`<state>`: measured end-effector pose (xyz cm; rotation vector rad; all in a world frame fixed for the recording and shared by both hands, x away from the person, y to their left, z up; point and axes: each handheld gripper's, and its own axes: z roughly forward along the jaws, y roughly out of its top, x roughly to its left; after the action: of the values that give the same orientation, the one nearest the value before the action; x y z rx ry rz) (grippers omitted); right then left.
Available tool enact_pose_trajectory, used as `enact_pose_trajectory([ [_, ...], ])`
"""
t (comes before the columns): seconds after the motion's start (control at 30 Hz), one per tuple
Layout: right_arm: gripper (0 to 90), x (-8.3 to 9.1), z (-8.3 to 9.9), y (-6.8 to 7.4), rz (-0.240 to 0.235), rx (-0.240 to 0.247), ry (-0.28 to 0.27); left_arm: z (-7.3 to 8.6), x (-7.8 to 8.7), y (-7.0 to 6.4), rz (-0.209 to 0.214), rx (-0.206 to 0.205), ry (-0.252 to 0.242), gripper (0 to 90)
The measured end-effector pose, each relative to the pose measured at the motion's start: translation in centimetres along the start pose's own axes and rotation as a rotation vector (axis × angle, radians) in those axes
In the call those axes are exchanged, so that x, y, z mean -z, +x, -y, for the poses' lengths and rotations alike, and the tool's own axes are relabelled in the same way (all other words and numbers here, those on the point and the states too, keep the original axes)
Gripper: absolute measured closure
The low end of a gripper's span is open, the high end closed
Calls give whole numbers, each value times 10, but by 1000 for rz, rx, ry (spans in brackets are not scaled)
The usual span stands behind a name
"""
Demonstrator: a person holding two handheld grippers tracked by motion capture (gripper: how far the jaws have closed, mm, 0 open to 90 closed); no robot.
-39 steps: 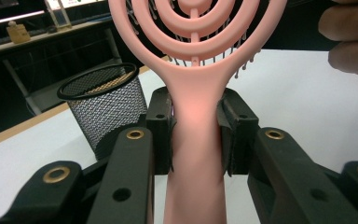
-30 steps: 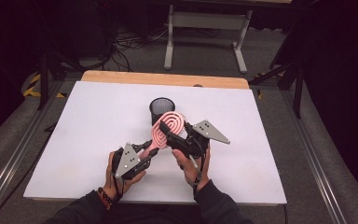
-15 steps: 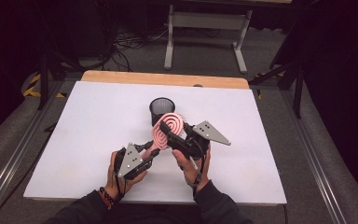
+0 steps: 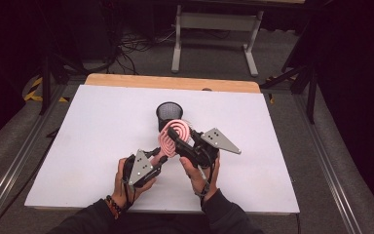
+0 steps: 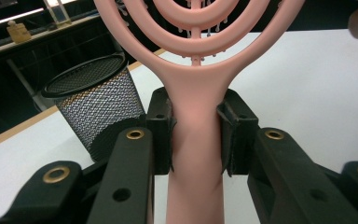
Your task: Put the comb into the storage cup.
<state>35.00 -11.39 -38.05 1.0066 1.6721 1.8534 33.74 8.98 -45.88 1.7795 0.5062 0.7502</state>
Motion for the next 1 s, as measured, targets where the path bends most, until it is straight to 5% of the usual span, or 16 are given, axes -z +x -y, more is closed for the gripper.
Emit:
enact_pose_trajectory([
  [0.63,627,6,-2,11,-109,27,3,2,-5,1,9,-5,39,685],
  [1.0,631,10,-7,11,-130,58,-5,2,-7,0,43,-24,58,461],
])
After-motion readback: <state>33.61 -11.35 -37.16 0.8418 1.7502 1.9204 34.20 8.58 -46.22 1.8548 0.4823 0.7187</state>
